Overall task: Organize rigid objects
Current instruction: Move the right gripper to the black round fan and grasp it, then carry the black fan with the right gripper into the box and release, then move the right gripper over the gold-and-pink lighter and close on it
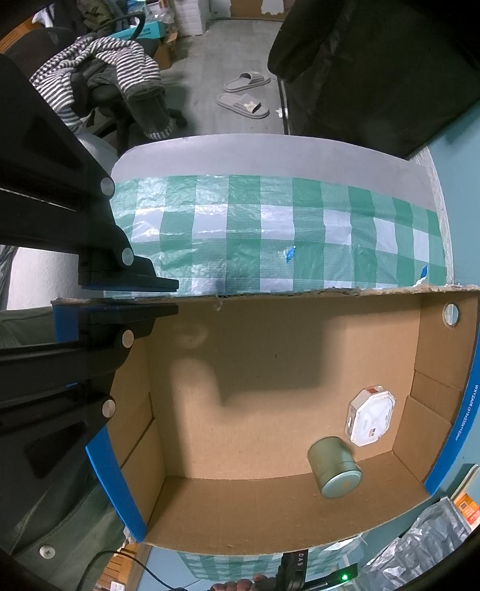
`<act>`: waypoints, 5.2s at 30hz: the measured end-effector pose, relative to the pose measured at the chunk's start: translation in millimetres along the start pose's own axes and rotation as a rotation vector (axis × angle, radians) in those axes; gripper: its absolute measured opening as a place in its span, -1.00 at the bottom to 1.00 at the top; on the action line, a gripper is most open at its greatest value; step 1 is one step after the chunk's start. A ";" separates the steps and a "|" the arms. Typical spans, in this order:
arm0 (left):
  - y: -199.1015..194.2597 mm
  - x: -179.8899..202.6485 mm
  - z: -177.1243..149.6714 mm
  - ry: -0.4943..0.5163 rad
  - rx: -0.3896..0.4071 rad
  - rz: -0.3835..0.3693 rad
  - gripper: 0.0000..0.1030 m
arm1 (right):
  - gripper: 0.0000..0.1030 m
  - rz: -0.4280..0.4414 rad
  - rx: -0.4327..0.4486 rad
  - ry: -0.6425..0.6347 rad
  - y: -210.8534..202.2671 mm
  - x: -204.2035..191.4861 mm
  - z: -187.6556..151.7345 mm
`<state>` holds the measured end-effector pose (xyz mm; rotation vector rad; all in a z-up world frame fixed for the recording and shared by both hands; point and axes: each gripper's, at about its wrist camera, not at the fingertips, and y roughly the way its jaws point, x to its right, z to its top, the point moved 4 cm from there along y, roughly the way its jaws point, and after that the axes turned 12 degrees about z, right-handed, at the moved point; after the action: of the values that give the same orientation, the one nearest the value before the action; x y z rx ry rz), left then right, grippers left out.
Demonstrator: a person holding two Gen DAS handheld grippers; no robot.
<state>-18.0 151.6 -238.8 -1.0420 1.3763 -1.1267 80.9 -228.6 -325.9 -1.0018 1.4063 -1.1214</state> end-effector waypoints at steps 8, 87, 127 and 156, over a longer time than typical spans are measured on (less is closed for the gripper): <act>0.5 1.8 1.4 0.003 0.000 0.000 -0.90 | 0.20 0.016 0.010 -0.048 -18.9 -20.0 -7.8; -8.1 -3.9 -2.3 0.001 0.013 -0.022 -0.94 | 0.38 0.125 0.120 -0.549 -83.4 -227.8 30.3; -9.1 3.2 -1.5 0.025 -0.006 0.036 -0.94 | 0.38 0.053 -0.031 -0.143 -9.9 -41.9 -39.1; -7.9 3.7 -1.0 0.031 -0.006 0.036 -0.94 | -0.56 0.029 -0.068 -0.124 14.6 -48.0 -44.8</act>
<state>-19.3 146.6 -231.7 -1.0035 1.4181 -1.1174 42.2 -173.7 -328.3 -1.0773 1.3627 -0.9788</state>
